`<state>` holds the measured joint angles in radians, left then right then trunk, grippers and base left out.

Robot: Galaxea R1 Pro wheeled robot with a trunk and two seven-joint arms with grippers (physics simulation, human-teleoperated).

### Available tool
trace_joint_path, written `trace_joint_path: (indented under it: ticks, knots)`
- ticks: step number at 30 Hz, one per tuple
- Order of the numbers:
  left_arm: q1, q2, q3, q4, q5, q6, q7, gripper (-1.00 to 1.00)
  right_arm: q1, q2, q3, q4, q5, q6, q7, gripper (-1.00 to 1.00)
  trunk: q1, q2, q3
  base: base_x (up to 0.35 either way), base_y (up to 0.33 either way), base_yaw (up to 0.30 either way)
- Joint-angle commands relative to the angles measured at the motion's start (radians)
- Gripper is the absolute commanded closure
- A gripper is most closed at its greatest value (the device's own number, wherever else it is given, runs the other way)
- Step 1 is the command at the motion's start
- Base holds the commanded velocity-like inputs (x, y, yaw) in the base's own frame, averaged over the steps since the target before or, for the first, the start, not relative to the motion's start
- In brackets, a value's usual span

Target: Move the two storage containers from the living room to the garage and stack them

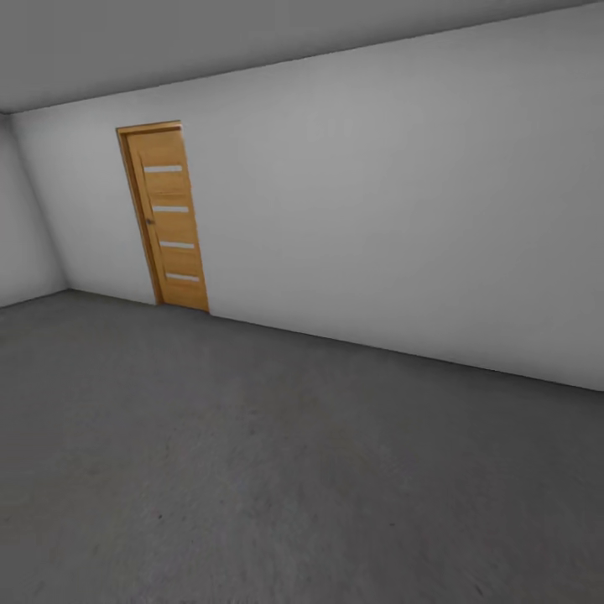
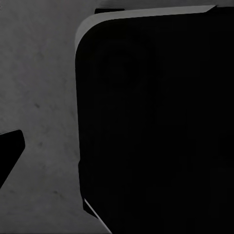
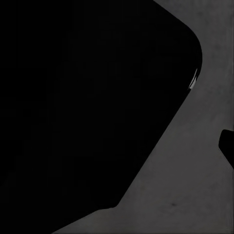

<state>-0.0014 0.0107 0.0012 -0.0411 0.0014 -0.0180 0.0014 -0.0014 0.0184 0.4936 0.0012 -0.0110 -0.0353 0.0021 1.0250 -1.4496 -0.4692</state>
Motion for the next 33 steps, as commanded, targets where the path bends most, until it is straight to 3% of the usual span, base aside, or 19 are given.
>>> trace_joint_path:
  ticks: [1, 33]
  knots:
    - [0.0, 0.0, 0.0, 0.0, 0.0, -0.002, 0.0, -1.0, 0.0, 0.0, 0.002, 0.0, -0.001, -0.003, 0.0, -1.0, 0.0, 0.0, -0.001, 0.0, 0.0, 0.269]
    - [0.0, 0.0, 0.0, 0.0, 0.0, -0.002, 0.0, -1.0, 0.0, 0.0, 0.002, 0.0, -0.001, -0.003, 0.0, -1.0, 0.0, 0.0, -0.001, 0.0, 0.0, 0.269]
